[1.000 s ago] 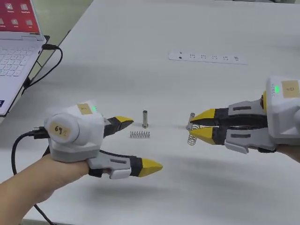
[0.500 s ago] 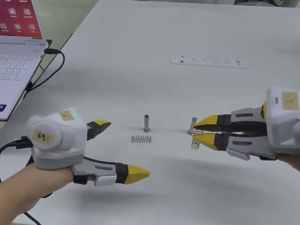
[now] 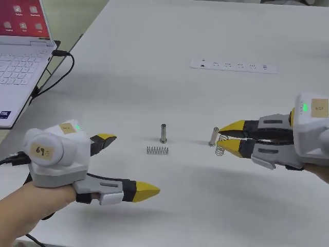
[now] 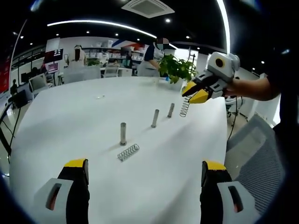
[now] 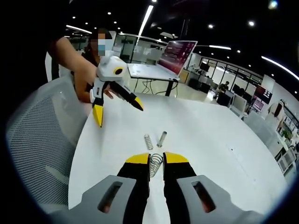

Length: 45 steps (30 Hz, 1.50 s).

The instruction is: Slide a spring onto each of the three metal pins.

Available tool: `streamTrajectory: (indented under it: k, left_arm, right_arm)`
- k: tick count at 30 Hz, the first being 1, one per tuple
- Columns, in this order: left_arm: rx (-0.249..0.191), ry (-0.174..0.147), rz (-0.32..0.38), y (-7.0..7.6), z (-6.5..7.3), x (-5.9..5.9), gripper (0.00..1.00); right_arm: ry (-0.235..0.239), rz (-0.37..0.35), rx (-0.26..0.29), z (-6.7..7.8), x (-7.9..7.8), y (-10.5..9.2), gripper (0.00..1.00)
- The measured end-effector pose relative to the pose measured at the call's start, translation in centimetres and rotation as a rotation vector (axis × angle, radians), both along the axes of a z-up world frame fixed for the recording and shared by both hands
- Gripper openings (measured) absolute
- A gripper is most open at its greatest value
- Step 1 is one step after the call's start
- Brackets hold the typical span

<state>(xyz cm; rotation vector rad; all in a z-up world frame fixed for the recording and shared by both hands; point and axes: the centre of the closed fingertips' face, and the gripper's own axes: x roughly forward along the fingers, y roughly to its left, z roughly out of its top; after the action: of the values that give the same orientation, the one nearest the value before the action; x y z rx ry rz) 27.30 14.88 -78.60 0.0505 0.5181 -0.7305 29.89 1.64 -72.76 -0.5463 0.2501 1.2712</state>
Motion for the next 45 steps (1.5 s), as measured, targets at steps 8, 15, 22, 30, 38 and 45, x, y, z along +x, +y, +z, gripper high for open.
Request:
streamTrajectory:
  k: [8,15,22,30,38,45]
  left_arm:
    - [-0.001,0.003,0.016,0.4,0.0,-0.3,0.98]
    - [0.000,0.005,0.020,0.6,-0.1,-0.5,0.98]
    - [0.001,0.011,0.023,0.7,-0.4,-0.7,0.98]
    - [0.001,0.016,0.025,0.8,-0.5,-0.7,0.98]
    - [0.001,0.023,0.026,0.8,-0.7,-0.8,0.98]
    - [0.001,0.031,0.029,0.9,-1.0,-1.1,0.98]
  right_arm:
    - [-0.003,-0.049,0.015,0.2,2.1,-0.2,0.07]
    - [-0.014,-0.085,0.027,0.7,3.9,-0.4,0.07]
    - [-0.024,-0.123,0.026,0.5,5.9,-0.7,0.07]
    - [0.012,-0.193,0.063,0.1,7.4,-0.8,0.07]
    - [0.026,-0.196,0.037,-0.9,7.7,-0.4,0.07]
    - [0.035,-0.197,0.026,-1.5,7.9,-0.3,0.07]
